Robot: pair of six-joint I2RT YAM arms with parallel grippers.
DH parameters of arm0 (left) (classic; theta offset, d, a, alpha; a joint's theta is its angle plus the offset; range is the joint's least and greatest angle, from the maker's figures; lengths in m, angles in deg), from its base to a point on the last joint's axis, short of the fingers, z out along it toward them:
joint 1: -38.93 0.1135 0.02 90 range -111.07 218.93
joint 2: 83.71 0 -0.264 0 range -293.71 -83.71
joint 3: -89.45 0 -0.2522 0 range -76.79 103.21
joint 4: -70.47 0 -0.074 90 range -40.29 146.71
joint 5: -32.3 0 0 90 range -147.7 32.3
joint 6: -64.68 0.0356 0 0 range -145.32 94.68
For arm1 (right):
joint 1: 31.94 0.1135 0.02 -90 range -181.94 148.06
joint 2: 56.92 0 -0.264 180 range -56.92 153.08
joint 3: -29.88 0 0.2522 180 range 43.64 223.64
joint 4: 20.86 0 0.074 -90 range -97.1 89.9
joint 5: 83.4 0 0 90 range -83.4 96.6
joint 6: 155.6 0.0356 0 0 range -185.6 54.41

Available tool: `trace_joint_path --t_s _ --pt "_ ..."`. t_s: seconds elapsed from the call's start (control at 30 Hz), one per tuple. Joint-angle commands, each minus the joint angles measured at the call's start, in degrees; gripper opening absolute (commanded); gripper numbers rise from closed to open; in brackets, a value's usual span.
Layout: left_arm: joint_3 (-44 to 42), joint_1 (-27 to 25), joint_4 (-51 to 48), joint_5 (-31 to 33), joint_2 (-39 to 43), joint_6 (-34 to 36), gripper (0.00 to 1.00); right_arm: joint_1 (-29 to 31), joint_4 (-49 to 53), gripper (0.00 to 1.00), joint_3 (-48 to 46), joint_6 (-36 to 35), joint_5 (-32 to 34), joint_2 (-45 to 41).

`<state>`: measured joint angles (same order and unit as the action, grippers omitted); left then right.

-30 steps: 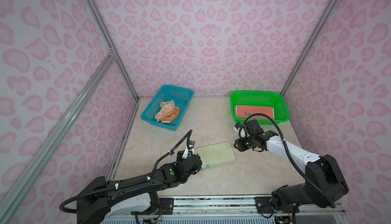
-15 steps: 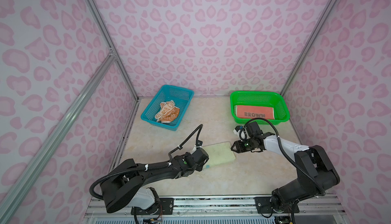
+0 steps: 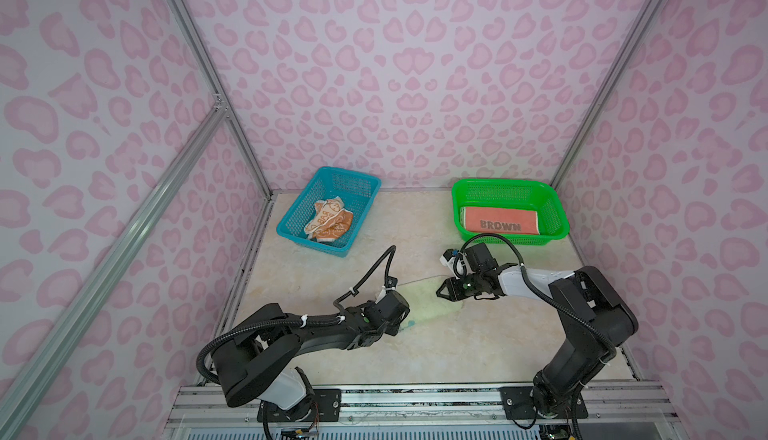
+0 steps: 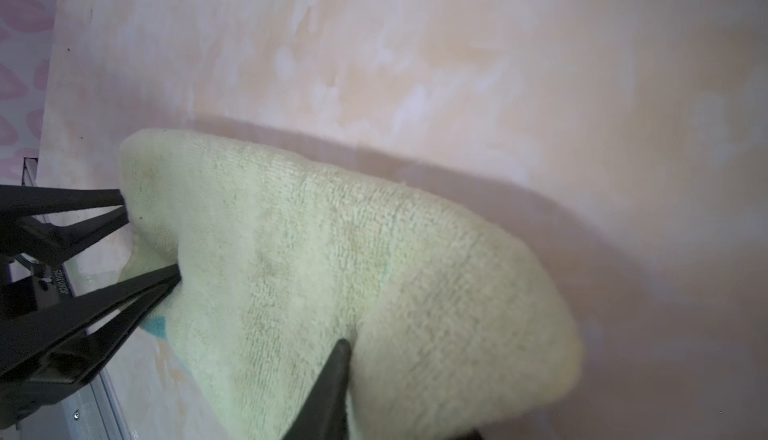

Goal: Fold and stack the towels

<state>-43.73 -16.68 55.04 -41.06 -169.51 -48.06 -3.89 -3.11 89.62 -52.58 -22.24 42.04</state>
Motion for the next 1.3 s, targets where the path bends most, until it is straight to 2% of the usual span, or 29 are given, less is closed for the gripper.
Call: trace_joint_path --t_s 0.0,0.1,0.2,0.3,0.33,0.47,0.63,1.0,1.13,1.27 --pt "-0.95 0.07 -2.69 -1.27 -0.52 0.94 0.63 0.49 4.76 0.19 -0.64 1.83 2.79 2.81" --pt "-1.19 0.07 -2.72 -1.27 -0.05 1.12 0.63 0.47 4.44 0.0 0.56 1.61 1.91 3.85" --pt "-1.12 0.07 -2.8 -0.28 0.28 1.09 0.65 0.56 5.78 0.0 3.2 0.55 2.32 3.55" --pt "-0.98 0.16 -3.29 1.82 0.92 0.39 0.82 0.53 10.41 0.0 8.32 -2.11 5.79 2.41" --pt "-1.07 0.24 -3.18 2.71 1.28 0.12 0.99 0.51 12.65 0.0 10.53 -3.4 7.05 2.15" --pt "-1.32 1.11 -2.6 3.33 2.34 0.34 0.98 0.55 20.41 0.0 20.96 -8.11 12.49 2.79" --pt "-1.02 1.47 -2.72 3.05 5.07 1.76 0.98 0.26 28.33 0.0 35.47 -13.35 16.91 7.48" --pt "0.34 2.61 -4.56 4.14 12.3 3.66 0.98 -5.21 39.56 0.0 66.98 -17.05 21.44 21.13" --pt "-0.03 3.03 -5.1 4.45 13.79 3.41 0.98 -8.26 42.46 0.0 74.1 -17.74 21.98 24.59" --pt "-0.08 3.4 -5.61 4.45 14.08 3.4 0.98 -11.24 43.36 0.0 76.21 -18.54 22.4 25.5"
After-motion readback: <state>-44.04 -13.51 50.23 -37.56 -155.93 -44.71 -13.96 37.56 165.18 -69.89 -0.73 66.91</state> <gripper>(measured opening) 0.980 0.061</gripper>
